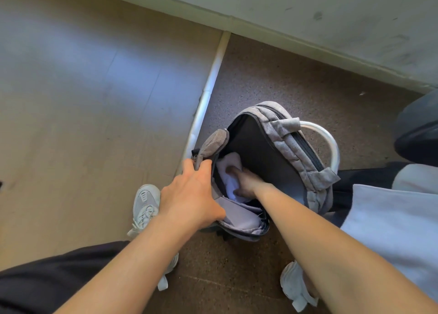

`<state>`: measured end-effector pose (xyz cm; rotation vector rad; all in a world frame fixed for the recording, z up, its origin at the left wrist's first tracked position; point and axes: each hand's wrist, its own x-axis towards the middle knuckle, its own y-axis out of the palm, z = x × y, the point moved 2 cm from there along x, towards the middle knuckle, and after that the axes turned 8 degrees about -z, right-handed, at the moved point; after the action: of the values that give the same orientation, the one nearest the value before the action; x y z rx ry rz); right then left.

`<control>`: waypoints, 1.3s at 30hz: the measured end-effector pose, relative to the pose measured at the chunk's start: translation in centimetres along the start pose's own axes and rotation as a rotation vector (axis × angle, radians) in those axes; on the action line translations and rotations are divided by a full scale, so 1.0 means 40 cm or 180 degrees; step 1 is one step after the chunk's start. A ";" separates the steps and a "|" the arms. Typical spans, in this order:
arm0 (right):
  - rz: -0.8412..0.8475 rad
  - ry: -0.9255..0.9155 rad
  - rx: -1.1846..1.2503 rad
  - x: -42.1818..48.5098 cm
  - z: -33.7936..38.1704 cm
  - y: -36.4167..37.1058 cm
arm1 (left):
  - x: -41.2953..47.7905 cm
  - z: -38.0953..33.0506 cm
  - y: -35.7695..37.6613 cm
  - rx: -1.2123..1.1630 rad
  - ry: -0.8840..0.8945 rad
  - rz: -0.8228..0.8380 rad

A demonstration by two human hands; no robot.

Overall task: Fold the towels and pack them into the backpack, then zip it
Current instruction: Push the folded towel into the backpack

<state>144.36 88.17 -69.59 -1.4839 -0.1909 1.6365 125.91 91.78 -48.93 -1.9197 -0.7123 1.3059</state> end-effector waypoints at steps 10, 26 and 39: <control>-0.0770 -0.0725 -0.0635 -0.080 0.053 -0.046 | -0.001 -0.010 0.015 -0.0293 0.0104 0.0003; -0.0097 0.0022 0.0158 -0.083 0.099 -0.071 | 0.004 -0.028 0.014 -0.0254 0.0208 0.0122; -0.1942 0.0089 0.1750 -0.594 0.096 -0.255 | -0.028 -0.131 -0.027 -0.0093 0.0417 -0.0283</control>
<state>143.38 79.67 -44.86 -0.9040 -0.1427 1.0556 130.38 90.33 -46.14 -1.9537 -0.7450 1.1104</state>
